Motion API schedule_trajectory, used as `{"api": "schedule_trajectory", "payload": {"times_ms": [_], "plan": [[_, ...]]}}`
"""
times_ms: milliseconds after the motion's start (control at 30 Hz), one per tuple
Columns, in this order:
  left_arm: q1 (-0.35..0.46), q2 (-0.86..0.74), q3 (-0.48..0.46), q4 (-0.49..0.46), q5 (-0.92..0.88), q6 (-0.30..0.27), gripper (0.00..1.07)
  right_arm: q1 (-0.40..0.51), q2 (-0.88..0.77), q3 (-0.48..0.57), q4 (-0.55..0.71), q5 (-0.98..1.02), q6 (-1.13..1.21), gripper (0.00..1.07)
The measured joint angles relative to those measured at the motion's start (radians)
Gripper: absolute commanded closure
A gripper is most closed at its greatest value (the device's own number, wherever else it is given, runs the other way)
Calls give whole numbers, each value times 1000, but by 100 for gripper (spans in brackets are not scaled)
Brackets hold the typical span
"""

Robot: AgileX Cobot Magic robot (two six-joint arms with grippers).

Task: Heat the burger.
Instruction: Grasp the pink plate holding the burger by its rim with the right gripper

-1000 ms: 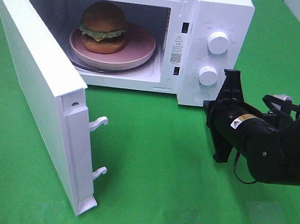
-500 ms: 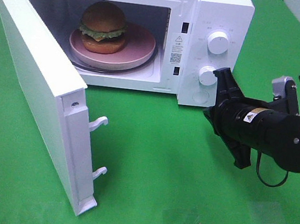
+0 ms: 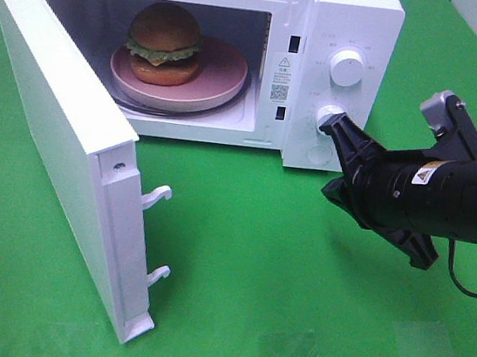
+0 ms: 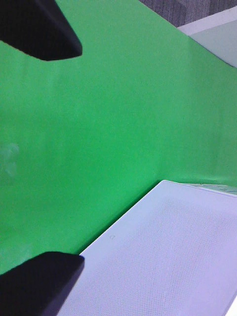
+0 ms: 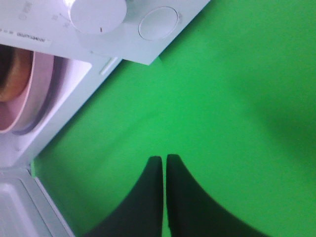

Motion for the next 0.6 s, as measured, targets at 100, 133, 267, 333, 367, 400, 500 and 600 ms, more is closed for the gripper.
{"api": "schedule_trajectory", "payload": {"times_ms": [100,133,267,333,367,400,500,600], "plan": [[0,0,0,0,0,0,6,0,-19,-31,-1,112,-101,104],[0,0,0,0,0,0,6,0,-24,-44,-1,149,-138,104],[0,0,0,0,0,0,6,0,-32,-92,-2,268,-251,103],[0,0,0,0,0,0,6,0,-32,-117,-5,321,-302,103],[0,0,0,0,0,0,6,0,-32,-117,-5,321,-302,103],[0,0,0,0,0,0,6,0,-32,-143,-21,372,-346,103],[0,0,0,0,0,0,6,0,-32,-181,-64,450,-391,103],[0,0,0,0,0,0,6,0,-32,-205,-107,498,-409,103]]}}
